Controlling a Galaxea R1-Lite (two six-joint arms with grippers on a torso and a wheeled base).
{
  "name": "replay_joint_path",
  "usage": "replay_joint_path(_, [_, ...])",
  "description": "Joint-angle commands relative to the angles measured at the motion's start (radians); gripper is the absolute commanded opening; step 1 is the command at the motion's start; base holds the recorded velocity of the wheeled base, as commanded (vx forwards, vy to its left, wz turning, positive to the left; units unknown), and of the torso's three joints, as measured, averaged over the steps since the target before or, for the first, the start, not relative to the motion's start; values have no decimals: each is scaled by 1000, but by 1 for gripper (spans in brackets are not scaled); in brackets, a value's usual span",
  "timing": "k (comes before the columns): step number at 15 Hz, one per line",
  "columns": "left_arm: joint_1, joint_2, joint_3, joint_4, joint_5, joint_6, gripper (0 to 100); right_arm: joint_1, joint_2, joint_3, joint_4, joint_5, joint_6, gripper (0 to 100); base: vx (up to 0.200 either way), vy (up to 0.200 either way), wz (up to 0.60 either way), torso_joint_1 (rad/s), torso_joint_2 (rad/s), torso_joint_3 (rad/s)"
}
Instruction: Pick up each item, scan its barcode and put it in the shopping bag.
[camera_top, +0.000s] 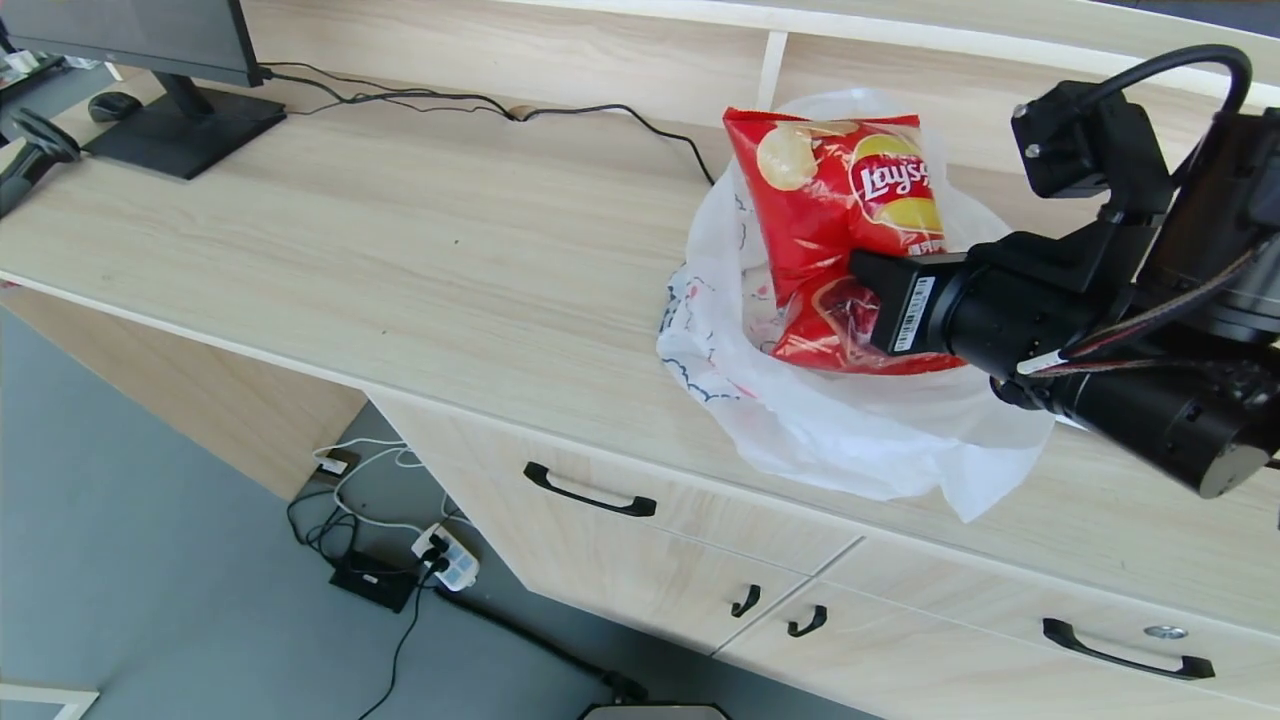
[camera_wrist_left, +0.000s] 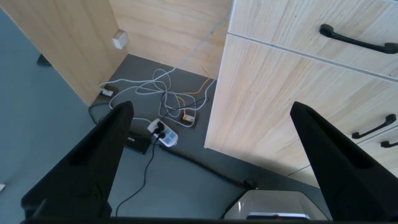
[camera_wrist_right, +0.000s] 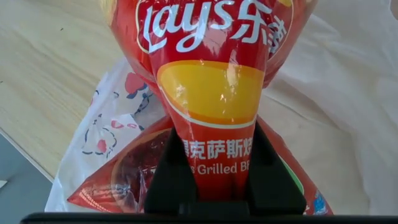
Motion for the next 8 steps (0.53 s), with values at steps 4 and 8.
replay_joint_path(4, [0, 2, 0, -1, 0, -1, 100, -17, 14, 26, -22, 6, 4, 100, 0, 0, 0, 0, 0, 0])
replay_joint_path(8, [0, 2, 0, 2, 0, -3, 100, -6, 6, 95, -167, 48, -17, 100, 0, 0, 0, 0, 0, 0])
